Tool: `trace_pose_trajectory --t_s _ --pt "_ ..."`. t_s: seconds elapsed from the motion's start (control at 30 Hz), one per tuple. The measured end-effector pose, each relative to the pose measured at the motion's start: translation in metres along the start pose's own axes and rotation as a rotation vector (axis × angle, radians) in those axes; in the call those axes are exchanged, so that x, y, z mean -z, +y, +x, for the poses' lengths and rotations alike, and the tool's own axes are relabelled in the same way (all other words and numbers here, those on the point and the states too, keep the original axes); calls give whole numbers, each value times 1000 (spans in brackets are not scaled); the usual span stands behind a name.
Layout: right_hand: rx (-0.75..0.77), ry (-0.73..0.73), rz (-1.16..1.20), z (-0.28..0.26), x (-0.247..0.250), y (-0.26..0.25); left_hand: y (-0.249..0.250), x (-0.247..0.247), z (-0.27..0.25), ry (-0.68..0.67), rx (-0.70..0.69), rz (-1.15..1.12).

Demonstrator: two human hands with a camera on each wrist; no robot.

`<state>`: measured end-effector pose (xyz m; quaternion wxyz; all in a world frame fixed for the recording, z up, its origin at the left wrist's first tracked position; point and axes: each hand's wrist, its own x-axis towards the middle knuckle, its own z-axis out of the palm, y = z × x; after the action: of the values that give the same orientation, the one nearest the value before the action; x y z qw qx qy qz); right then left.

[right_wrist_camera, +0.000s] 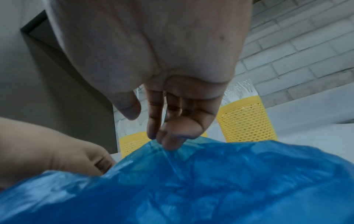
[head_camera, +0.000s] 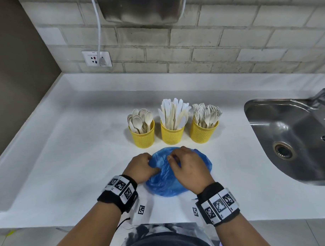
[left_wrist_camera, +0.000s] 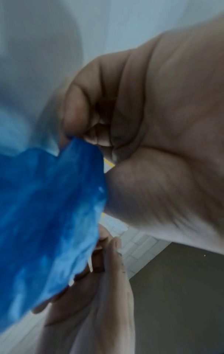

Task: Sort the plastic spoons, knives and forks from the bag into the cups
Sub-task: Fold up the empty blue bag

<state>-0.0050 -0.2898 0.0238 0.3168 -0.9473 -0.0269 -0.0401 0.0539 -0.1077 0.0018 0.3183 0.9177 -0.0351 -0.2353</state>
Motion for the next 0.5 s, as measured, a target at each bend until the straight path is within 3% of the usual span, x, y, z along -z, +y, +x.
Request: trace_pose_trajectory --t_s 0.27,0.5 --pt "17 43 71 -19 17 1 22 0 -23 50 -186 -147" --pt "157 -28 -118 -23 49 11 56 7 -55 94 -396 -195"
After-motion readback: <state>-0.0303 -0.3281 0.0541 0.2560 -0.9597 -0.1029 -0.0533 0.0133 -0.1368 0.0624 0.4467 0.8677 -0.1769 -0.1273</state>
